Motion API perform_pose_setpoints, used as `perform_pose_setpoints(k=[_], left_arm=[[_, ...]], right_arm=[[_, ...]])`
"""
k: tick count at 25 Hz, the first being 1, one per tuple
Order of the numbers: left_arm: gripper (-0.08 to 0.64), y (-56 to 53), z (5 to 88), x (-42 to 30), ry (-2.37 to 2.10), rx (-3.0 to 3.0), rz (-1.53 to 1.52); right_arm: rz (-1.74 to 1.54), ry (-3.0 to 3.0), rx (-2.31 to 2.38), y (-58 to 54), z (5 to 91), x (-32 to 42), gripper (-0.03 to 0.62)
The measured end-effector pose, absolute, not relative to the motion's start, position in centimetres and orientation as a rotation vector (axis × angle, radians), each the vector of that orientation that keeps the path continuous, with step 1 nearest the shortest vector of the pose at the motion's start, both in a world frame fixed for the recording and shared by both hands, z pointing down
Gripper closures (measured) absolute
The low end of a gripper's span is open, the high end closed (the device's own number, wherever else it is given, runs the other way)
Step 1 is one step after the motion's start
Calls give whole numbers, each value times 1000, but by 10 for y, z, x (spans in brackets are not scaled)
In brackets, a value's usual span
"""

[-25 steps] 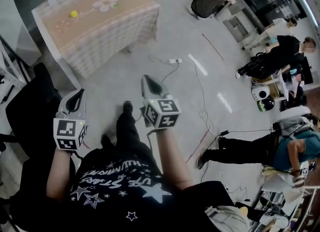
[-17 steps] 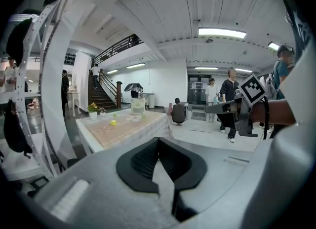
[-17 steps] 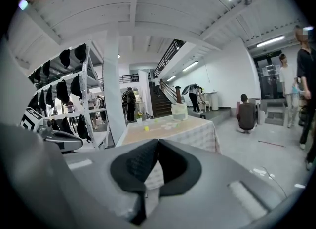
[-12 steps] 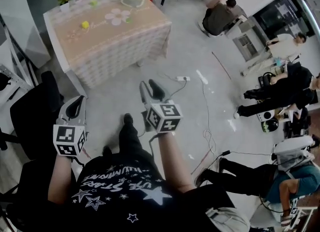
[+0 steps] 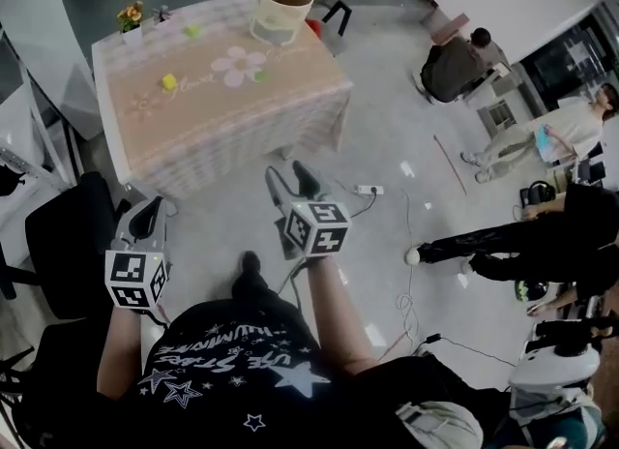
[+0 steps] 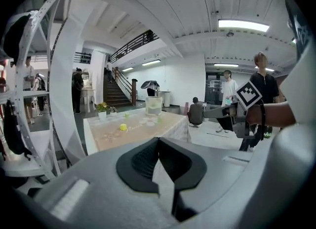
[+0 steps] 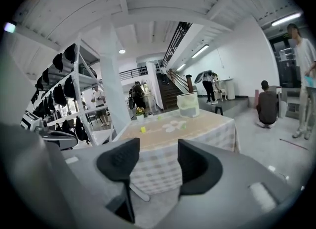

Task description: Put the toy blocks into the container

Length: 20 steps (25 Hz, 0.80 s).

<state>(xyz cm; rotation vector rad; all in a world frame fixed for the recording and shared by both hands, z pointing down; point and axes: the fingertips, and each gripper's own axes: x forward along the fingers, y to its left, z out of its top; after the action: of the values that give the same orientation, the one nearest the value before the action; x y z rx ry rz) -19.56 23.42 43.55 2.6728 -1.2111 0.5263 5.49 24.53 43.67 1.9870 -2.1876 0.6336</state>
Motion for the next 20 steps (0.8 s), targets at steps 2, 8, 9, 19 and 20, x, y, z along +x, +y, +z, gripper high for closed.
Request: perform_pose_setpoints(k=[2,8,9,19,20], left_arm=[[551,221,432,-180,-1220,2671,527],[551,184,429,-146,-1293,2623,525],[551,177,428,-141,-1313,2614,519],[551,141,429,-119,-1450,2485,482],[551,139,432,-121,-1454,2475,496]], right_arm=[[645,-2203,1967,226,437,68,347],[656,-2277,1857,179,441,97,347],[655,-2292,1837,171,441,103,347],[668,-2337,1699,115,453,139,347],[673,-2337,1689,111,456,138,347]])
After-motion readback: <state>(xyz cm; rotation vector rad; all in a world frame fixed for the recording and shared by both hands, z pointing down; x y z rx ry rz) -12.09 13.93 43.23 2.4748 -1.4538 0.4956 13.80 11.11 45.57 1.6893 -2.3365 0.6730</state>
